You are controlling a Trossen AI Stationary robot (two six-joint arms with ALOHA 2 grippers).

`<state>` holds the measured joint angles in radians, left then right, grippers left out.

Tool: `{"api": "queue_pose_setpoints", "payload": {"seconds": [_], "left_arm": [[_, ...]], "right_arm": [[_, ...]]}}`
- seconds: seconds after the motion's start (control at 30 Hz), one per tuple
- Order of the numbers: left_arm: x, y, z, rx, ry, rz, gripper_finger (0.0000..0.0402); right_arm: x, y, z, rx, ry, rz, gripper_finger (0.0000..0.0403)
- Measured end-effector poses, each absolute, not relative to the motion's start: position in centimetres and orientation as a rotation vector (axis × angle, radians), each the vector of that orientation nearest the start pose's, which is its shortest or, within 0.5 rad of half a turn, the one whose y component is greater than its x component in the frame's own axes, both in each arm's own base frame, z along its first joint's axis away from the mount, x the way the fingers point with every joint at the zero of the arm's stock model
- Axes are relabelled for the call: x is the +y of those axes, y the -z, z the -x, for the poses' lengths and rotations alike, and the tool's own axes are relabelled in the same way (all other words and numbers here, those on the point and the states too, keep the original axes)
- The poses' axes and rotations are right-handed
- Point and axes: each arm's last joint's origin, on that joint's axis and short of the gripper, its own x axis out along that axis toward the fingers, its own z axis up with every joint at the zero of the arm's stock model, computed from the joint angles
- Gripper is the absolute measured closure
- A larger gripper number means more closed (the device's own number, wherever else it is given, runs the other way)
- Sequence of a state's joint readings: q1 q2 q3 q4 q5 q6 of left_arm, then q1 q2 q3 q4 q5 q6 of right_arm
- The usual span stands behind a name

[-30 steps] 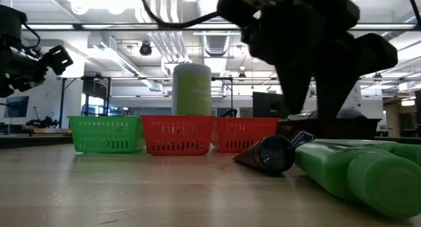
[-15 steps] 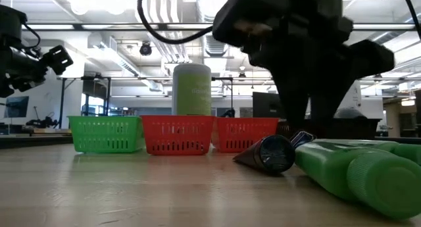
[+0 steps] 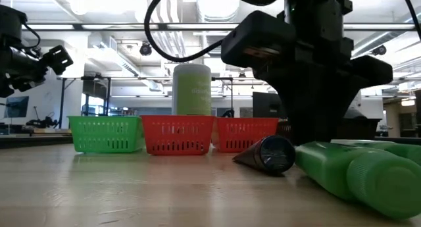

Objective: Pick & Place Travel size toiletries
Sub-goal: Put the blue razor into the left orange bin

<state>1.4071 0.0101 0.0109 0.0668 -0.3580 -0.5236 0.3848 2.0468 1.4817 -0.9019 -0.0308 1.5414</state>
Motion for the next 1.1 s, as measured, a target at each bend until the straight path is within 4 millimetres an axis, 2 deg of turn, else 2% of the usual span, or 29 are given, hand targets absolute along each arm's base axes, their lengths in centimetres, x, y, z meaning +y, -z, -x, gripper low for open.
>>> {"api": "queue_pose_setpoints", "payload": {"seconds": [0.2,0.4,0.63,0.73,0.9,1.0,1.1], "left_arm": [[9.6,-17.3,-0.6,-0.525,-1.699,0.341,0.0135],[9.6,-17.3,-0.6,-0.525,-1.699,0.34,0.0135],[9.6,-17.3,-0.6,-0.525,-1.699,0.341,0.0135],[9.6,-17.3,-0.6,-0.525,-1.699,0.341,0.0135],[9.6,-17.3,-0.6,-0.525,-1.699,0.341,0.0135],[9.6,-17.3,-0.6,-0.525,-1.699,0.341,0.0135],[9.6,-17.3,-0.6,-0.525,-1.699,0.341,0.0135]], "right_arm": [[15.0,-15.1,-36.7,1.309,0.775,-1.022,0.0287],[15.0,-14.5,-36.6,1.333,0.793,-0.994,0.0298],[14.8,-14.9,-36.3,1.361,0.767,-0.935,0.0351],[14.7,-15.9,-36.1,1.34,0.75,-0.939,0.0379],[13.8,-19.1,-35.7,1.276,0.708,-0.99,0.0377],[12.4,-22.0,-35.3,1.176,0.701,-1.039,0.0377],[9.9,-24.6,-35.3,1.043,0.714,-1.083,0.0377]]}}
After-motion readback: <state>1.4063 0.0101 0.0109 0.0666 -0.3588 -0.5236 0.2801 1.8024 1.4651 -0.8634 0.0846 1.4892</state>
